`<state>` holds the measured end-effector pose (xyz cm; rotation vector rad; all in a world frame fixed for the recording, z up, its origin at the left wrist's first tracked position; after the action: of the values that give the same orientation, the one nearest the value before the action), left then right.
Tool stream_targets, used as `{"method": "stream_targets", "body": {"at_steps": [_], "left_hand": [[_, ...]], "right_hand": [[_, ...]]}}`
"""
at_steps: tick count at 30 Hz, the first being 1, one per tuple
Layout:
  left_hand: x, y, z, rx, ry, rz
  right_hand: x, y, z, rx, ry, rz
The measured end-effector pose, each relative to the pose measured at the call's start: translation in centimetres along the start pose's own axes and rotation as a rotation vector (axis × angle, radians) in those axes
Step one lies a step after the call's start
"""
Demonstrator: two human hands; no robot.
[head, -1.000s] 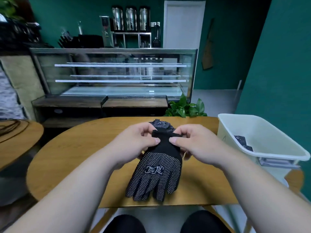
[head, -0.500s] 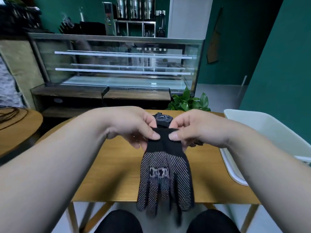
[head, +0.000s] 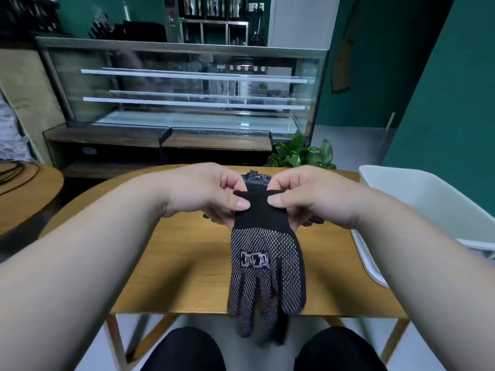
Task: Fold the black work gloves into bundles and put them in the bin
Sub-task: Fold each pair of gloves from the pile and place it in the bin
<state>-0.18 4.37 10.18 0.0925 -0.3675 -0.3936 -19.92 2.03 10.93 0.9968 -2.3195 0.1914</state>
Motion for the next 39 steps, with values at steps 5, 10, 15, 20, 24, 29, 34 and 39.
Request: {"method": "stream_targets", "body": {"at_steps": [5, 10, 15, 20, 24, 29, 34, 39], "left_hand": [[0.6, -2.0, -0.8, -0.077, -0.008, 0.321], [1.0, -4.3, -2.5, -0.057, 0.044, 0.351], [3.0, -7.4, -3.0, -0.042, 0.011, 0.377], [4.7, -9.9, -1.8, -0.073, 0.058, 0.405], [4.5, -9.9, -2.3, -0.140, 0.110, 0.435], [0.8, -6.8, -7.1, -0.116, -0.173, 0.324], [-4.2, -3.4, -13.1, -0.029, -0.474, 0.063], [-7.0, -1.5, -15.3, -0.161, -0.585, -0.052]], "right_hand": [[0.7, -2.2, 1.8, -0.055, 0.160, 0.343], [0.7, -4.5, 4.2, -0.074, 0.271, 0.423], [1.8, -7.6, 5.1, -0.135, 0.195, 0.400], [4.5, -10.2, 4.6, -0.141, 0.184, 0.434], [4.8, -10.1, 5.1, -0.077, 0.243, 0.516], [0.1, -6.6, 8.3, -0.010, 0.607, 0.379], [-6.9, -2.8, 12.7, 0.132, 0.740, 0.044], [-10.0, -0.6, 15.0, 0.218, 0.744, 0.032]]}}
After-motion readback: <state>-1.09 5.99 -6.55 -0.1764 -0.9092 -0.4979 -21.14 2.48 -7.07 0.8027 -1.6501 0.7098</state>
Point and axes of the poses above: each hand's wrist, its own y-axis away from the middle knuckle, its own x-axis out of the back of the hand, z = x × y, the point moved 3 cm from there along -y, towards the middle knuckle, and after that the axes turned 8 degrees about y, right-handed, at the moved point
